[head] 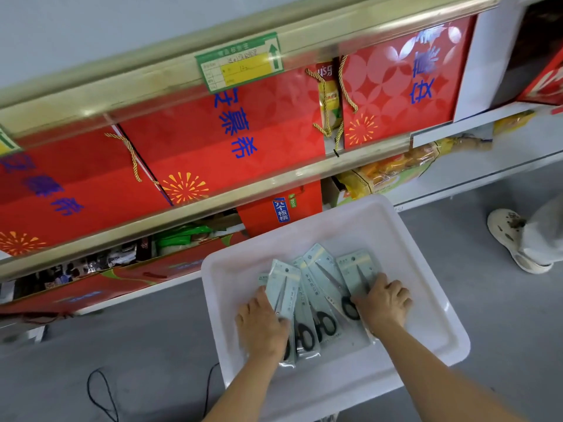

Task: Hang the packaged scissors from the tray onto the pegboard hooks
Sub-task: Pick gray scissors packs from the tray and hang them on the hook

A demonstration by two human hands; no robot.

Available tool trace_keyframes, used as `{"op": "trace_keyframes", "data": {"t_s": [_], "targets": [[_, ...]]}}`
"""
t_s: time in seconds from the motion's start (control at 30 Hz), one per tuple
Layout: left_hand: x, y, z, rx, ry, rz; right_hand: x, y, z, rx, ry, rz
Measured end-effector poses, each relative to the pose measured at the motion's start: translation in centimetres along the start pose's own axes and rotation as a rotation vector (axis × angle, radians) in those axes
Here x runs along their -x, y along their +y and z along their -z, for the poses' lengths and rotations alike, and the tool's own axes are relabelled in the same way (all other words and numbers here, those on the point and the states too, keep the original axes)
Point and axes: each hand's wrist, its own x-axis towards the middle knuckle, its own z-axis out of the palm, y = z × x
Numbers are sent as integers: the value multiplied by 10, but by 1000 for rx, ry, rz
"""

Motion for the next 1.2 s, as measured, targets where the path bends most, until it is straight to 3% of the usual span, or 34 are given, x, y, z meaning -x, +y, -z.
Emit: {"op": "trace_keyframes", "data": {"t_s": [0.1,0.23,0.4,0.63,1.0,1.2], "targets": [[2,-1,5,263,-12,-14,9,-5,-8,-82,18,21],[6,0,24,486,28,-55,25,-5,-2,47,121,80],[14,-4,56,802,93,-9,32,-2,15,-159,76,177],[41,-4,114,1198,175,-78,62,0,57,-395,-40,239],[90,2,261,1311,566,-252,159,-55,186,-1041,23,553],[115,0,362,1349,793,-364,240,-117,293,-1328,8,851]]}}
